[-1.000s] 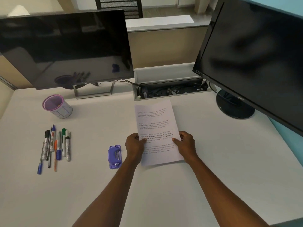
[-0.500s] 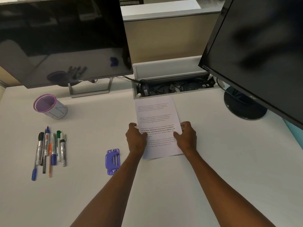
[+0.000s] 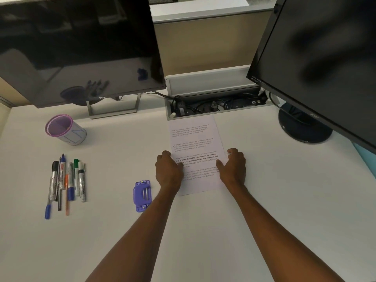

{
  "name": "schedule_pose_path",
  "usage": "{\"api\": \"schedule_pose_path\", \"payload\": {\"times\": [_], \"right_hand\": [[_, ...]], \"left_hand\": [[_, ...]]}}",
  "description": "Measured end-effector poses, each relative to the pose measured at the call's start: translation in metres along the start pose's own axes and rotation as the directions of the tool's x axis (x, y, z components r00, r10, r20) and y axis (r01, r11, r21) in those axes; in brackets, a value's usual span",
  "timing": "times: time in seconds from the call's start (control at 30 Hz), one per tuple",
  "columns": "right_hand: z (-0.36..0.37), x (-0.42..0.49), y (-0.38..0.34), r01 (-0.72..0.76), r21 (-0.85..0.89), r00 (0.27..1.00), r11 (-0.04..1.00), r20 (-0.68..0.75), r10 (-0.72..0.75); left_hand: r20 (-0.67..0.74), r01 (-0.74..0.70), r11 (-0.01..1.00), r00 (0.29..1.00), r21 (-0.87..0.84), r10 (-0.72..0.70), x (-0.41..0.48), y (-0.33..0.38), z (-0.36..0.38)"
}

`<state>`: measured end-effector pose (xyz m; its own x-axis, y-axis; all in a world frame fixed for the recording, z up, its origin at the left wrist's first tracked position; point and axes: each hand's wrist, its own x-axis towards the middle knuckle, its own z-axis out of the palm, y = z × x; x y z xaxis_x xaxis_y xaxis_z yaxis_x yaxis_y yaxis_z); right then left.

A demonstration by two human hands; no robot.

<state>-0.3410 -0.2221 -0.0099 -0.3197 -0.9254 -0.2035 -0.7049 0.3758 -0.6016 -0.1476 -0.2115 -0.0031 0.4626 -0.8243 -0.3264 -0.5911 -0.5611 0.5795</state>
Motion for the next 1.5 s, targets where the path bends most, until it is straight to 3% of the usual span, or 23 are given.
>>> {"api": "schedule_pose_path", "payload": {"times": [0.2, 0.33, 0.57, 0.97, 1.27, 1.5], "right_hand": [[-0.006, -0.022, -0.001, 0.102, -0.01, 0.994, 0.995, -0.04, -0.102], [-0.006, -0.047, -0.001, 0.173, 0.011, 0.983, 0.985, -0.065, -0.172], [0.012, -0.099, -0.003, 0.258, -0.007, 0.966, 0.966, -0.006, -0.258], [0.071, -0.177, -0.021, 0.438, 0.016, 0.889, 0.899, 0.143, -0.436], [0.108, -0.215, -0.006, 0.606, -0.155, 0.791, 0.78, 0.222, -0.57], [0.127, -0.225, 0.001, 0.617, -0.248, 0.786, 0.747, 0.248, -0.567]], "left_hand": [[-0.07, -0.157, 0.98, 0.984, 0.12, 0.166, -0.016, -0.009, -0.014], [-0.093, -0.191, 0.975, 0.975, 0.114, 0.202, -0.03, -0.028, -0.029], [-0.124, -0.145, 0.982, 0.979, 0.118, 0.159, -0.045, -0.077, -0.062], [-0.068, -0.044, 0.994, 0.997, -0.099, 0.037, -0.054, -0.124, -0.089], [-0.072, -0.046, 0.962, 0.997, -0.269, 0.028, -0.054, -0.133, -0.09], [-0.024, 0.046, 0.936, 0.998, -0.348, -0.058, -0.045, -0.139, -0.088]]}}
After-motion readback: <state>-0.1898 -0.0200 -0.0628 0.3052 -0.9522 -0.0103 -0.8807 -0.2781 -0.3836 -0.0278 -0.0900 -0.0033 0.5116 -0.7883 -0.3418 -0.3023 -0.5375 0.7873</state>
